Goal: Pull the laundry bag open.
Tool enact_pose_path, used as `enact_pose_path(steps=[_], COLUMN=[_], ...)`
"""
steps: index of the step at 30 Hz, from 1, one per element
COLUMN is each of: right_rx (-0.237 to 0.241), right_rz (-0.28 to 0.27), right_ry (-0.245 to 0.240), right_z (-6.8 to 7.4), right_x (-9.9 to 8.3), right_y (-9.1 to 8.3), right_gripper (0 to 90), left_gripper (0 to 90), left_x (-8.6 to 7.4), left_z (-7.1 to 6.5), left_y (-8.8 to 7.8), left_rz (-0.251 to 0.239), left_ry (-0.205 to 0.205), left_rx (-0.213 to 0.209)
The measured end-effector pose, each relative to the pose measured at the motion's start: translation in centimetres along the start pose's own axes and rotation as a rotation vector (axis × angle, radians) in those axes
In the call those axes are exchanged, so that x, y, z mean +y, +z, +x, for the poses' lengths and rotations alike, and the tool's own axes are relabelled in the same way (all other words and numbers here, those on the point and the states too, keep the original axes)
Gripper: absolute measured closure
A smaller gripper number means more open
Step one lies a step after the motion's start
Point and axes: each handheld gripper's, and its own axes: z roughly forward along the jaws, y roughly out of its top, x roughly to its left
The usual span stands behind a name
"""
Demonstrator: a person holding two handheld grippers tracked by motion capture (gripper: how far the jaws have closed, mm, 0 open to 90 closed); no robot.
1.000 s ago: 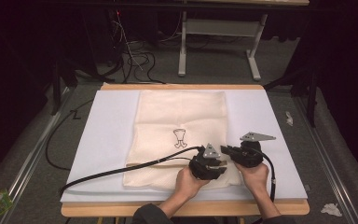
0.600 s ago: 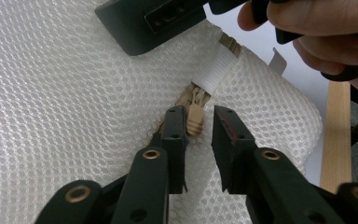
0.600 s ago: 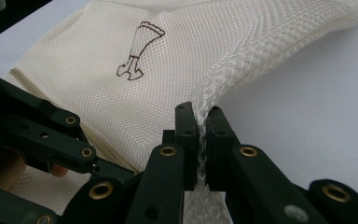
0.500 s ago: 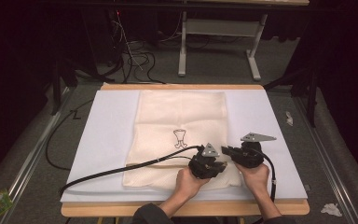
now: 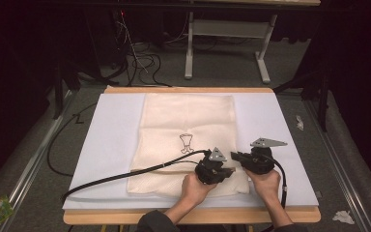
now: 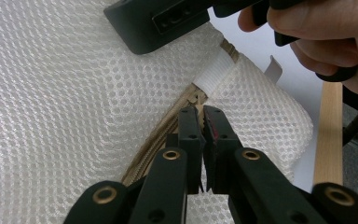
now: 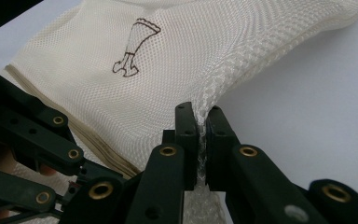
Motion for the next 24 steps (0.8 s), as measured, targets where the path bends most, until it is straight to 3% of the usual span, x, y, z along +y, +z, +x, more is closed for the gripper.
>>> enact_pose_path(steps=[14,24], right_rx=[-0.013,-0.011], right_rz=[0.007,0.010], right_ry=[-0.007,-0.009], right_z=[-0.4,-0.4], right_x=[-0.4,-0.4], right_y=[-0.2,-0.3], right_gripper=[87.6,87.6], left_gripper=[86.9,86.9], left_x=[0.1,-0.1], left_z=[-0.1,0.3], left_y=[-0.7,-1.3], left_rz=[0.009,0.001], left_ry=[0.024,0.000], left_rx=[0.016,0.017])
